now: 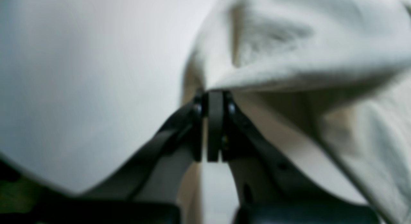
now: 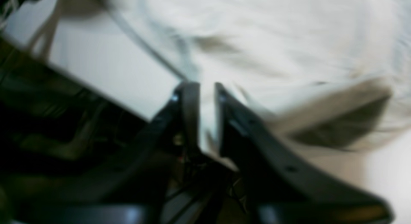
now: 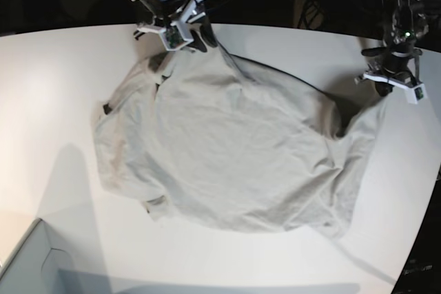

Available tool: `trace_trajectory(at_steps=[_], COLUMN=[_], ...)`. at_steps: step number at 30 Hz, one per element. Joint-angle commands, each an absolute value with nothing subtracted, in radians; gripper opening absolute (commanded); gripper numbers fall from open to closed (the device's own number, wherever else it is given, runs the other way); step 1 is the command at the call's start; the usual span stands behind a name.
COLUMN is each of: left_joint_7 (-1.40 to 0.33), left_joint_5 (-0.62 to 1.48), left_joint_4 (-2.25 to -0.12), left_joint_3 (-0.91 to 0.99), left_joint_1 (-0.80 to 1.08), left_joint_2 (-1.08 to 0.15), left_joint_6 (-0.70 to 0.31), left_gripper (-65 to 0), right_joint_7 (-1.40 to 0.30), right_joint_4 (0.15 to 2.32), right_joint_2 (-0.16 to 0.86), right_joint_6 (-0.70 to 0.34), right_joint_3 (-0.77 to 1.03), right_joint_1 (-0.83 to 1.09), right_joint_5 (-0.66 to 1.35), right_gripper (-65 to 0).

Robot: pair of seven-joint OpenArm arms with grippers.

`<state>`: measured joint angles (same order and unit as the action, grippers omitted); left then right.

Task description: Layout the t-shirt on the table in an organized manner, then fold the t-shirt properly

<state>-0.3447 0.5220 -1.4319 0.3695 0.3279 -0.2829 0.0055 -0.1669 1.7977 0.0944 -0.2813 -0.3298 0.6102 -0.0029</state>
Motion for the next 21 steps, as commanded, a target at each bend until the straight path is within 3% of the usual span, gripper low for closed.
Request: trace_trajectory(at_steps=[1, 4, 7, 12, 18, 21], left_joint_7=[-0.32, -0.32, -0.32, -0.318, -0.318, -0.318], left_joint_5=[0.522, 0.522, 0.522, 0.524, 0.524, 0.524], left_joint_4=[-1.468, -1.489, -1.491, -1.492, -1.492, -1.489], left_joint_3=[0.392, 0.43, 0.438, 0.44, 0.44, 0.44], left_joint_1=[0.32, 0.32, 0.32, 0.32, 0.32, 0.32], left_joint_2=[-0.297, -0.309, -0.326, -0.344, -0.344, -0.344], left_joint_6=[0.002, 0.001, 0.001, 0.001, 0.001, 0.001], left_gripper=[-65.0, -65.0, -65.0, -65.0, -65.0, -65.0], right_joint_7=[-0.139, -0.139, -0.139, -0.139, -0.14, -0.217], right_joint_4=[1.819, 1.821, 1.821, 1.821, 1.854, 1.85], right_joint_2=[0.113, 0.14, 0.14, 0.134, 0.051, 0.05], right_joint_6=[-0.288, -0.286, -0.283, -0.28, -0.285, -0.286], right_joint_3=[-0.357, -0.398, -0.394, -0.286, -0.124, -0.113], right_joint_1=[0.618, 0.618, 0.621, 0.621, 0.572, 0.501], right_joint_5=[0.005, 0.005, 0.005, 0.005, 0.005, 0.005], right_gripper=[-47.0, -38.2, -34.0, -33.6, -33.2, -33.1])
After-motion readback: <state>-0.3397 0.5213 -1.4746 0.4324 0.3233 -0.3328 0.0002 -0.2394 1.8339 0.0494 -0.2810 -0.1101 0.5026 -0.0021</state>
